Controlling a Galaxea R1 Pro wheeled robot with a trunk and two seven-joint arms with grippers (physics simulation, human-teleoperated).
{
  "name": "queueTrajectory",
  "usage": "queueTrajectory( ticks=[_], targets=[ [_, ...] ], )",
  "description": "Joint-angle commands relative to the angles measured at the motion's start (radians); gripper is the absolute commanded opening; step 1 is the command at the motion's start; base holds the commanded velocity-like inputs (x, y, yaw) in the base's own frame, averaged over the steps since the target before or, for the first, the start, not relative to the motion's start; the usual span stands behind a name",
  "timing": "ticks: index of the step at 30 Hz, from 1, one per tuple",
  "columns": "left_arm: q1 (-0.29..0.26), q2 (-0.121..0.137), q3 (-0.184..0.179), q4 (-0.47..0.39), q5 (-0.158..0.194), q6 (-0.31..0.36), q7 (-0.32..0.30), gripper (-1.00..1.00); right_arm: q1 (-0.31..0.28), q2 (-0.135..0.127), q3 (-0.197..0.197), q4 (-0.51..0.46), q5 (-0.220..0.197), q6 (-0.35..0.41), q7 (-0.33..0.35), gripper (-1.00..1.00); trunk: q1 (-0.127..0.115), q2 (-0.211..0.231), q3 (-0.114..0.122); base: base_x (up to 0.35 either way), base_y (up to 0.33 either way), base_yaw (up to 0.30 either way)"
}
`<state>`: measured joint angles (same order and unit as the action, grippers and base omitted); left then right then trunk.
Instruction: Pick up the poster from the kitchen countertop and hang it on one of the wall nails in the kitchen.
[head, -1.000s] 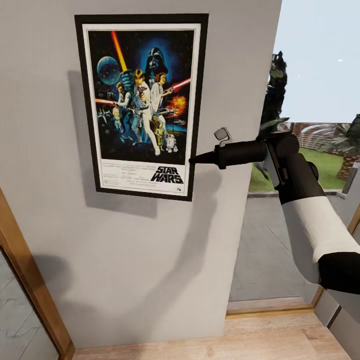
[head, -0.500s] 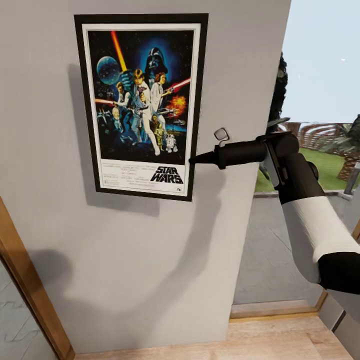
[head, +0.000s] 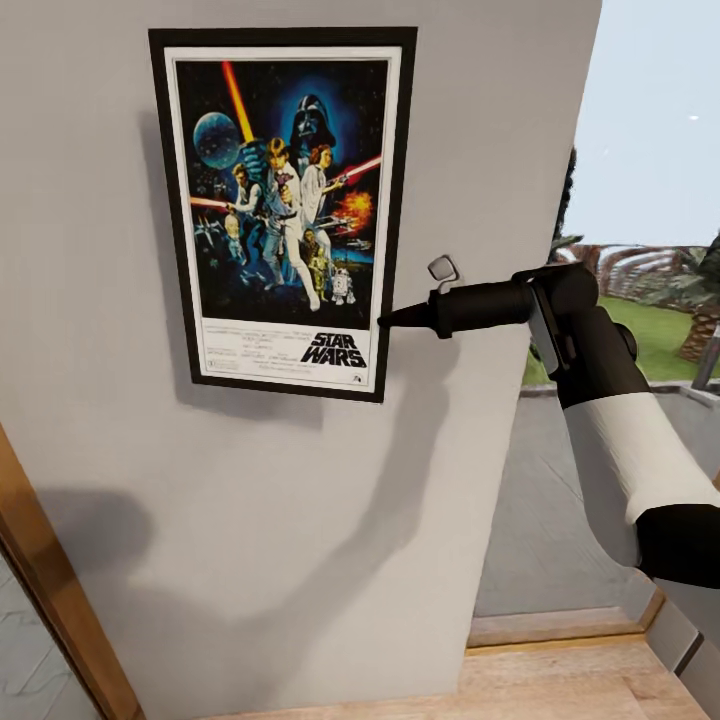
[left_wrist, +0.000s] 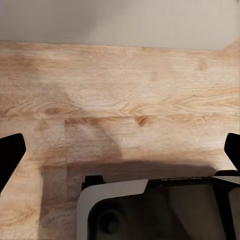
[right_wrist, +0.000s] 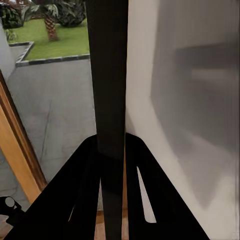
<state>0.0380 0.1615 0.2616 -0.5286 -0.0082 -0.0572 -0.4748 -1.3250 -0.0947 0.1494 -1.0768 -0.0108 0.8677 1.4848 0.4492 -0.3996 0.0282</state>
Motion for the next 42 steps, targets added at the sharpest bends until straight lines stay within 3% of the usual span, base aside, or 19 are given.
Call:
queueTrajectory(
  ticks=[1,42],
  targets=[
    [0.0,0.0,0.004,-0.001,-0.001,-0.001,-0.005,1.0,0.0,-0.001,0.001,0.0,-0.001,0.013,0.003,-1.0,0.001,0.0,0.0,0.23,0.002,0.0],
    [0.0,0.0,0.004,-0.001,-0.001,-0.001,-0.005,1.0,0.0,0.0,0.001,0.0,-0.001,0.011,0.004,-1.0,0.001,0.0,0.0,0.042,0.006,0.0]
  ],
)
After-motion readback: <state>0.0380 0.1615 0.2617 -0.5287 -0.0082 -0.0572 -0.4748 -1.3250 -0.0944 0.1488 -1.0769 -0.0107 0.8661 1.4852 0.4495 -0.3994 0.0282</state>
